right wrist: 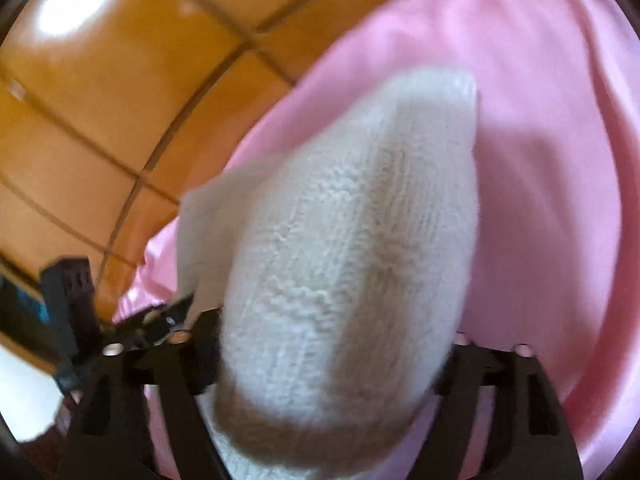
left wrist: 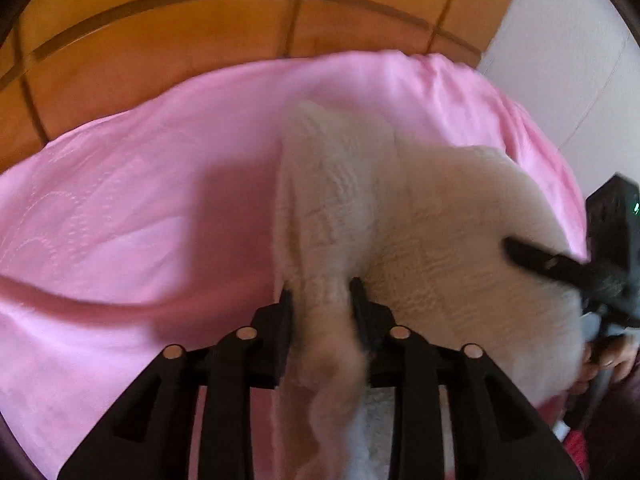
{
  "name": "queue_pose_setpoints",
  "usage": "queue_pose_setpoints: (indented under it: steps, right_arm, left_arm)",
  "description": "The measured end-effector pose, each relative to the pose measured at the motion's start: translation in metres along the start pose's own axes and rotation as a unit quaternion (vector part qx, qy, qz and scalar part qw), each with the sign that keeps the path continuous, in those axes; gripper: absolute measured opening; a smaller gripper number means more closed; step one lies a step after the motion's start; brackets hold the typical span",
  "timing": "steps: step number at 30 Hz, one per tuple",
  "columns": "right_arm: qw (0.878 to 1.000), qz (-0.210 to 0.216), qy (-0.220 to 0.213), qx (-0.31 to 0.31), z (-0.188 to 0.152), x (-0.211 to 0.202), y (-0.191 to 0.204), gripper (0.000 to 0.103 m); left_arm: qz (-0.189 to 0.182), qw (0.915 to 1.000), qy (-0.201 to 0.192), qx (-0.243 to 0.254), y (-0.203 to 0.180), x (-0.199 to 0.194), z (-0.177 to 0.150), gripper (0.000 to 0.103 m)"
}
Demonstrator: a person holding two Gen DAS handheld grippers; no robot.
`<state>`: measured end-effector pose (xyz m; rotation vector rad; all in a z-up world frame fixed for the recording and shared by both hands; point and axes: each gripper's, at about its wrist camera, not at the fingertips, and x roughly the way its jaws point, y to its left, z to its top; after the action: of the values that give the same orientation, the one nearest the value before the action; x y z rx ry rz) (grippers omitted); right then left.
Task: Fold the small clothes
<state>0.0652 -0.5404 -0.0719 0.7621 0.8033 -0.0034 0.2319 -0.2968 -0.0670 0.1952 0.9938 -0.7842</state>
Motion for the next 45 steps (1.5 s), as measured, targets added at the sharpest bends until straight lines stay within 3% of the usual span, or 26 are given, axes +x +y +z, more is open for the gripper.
queue_pose_setpoints:
  steps: [1,3,5,7,8,10,11,13,15,18,23,28,30,33,36,45]
  right_arm:
    - [1.000,0.000,-0.010,0.005,-0.004,0.000,0.001,0.090]
    - [1.000,-0.012,-0.017,-0.004,-0.010,-0.005,0.011,0.092]
    - [0.997,-0.059,-0.026,-0.032,-0.010,-0.015,0.033,0.092]
    - [0.992,-0.098,-0.062,-0.058,-0.002,-0.041,0.036,0.091]
    - [0.987,-0.113,-0.084,-0.075,0.000,-0.053,0.043,0.088]
    - [0.979,-0.127,-0.110,-0.114,-0.004,-0.075,0.063,0.066]
    - [0.975,-0.132,-0.115,-0.135,-0.012,-0.079,0.077,0.061]
    - [0.972,-0.142,-0.100,-0.159,-0.027,-0.074,0.086,0.047]
    - [0.963,-0.181,-0.047,-0.194,-0.054,-0.037,0.093,0.046]
    - [0.937,-0.250,-0.058,-0.236,-0.072,-0.013,0.099,0.046]
    - [0.940,-0.264,-0.074,-0.204,-0.072,-0.028,0.106,0.047]
    - [0.935,-0.289,-0.085,-0.186,-0.078,-0.028,0.115,0.070]
    - [0.936,-0.294,-0.088,-0.173,-0.080,-0.031,0.117,0.078]
    - [0.935,-0.301,-0.099,-0.162,-0.083,-0.038,0.125,0.080]
    - [0.929,-0.310,-0.127,-0.157,-0.088,-0.050,0.136,0.089]
    - [0.922,-0.322,-0.168,-0.137,-0.107,-0.074,0.156,0.097]
  left_arm:
    - [0.006,0.9999,-0.009,-0.004,-0.003,0.000,-0.002,0.031]
    - [0.014,0.9998,-0.012,-0.011,-0.005,-0.007,-0.001,0.034]
    - [0.019,0.9994,-0.025,-0.015,-0.008,-0.019,-0.001,0.036]
    - [0.021,0.9985,-0.045,-0.023,-0.003,-0.033,-0.003,0.036]
    - [0.025,0.9981,-0.051,-0.021,-0.002,-0.036,-0.004,0.036]
    - [0.053,0.9972,-0.052,-0.002,-0.008,-0.032,-0.001,0.036]
    - [0.069,0.9965,-0.046,0.008,-0.009,-0.026,0.000,0.036]
    - [0.098,0.9944,-0.037,0.012,-0.011,-0.016,-0.003,0.038]
    - [0.123,0.9913,-0.041,0.019,-0.014,-0.010,-0.005,0.043]
    - [0.114,0.9923,-0.047,0.003,-0.012,-0.018,-0.006,0.043]
    - [0.107,0.9919,-0.067,-0.016,-0.009,-0.046,-0.012,0.046]
    - [0.109,0.9895,-0.094,-0.018,-0.010,-0.074,-0.023,0.050]
    - [0.111,0.9883,-0.103,-0.023,-0.009,-0.085,-0.029,0.057]
    - [0.110,0.9865,-0.118,-0.027,-0.009,-0.102,-0.035,0.063]
    - [0.121,0.9821,-0.141,-0.029,-0.008,-0.123,-0.045,0.068]
    - [0.136,0.9770,-0.154,-0.055,-0.002,-0.155,-0.070,0.077]
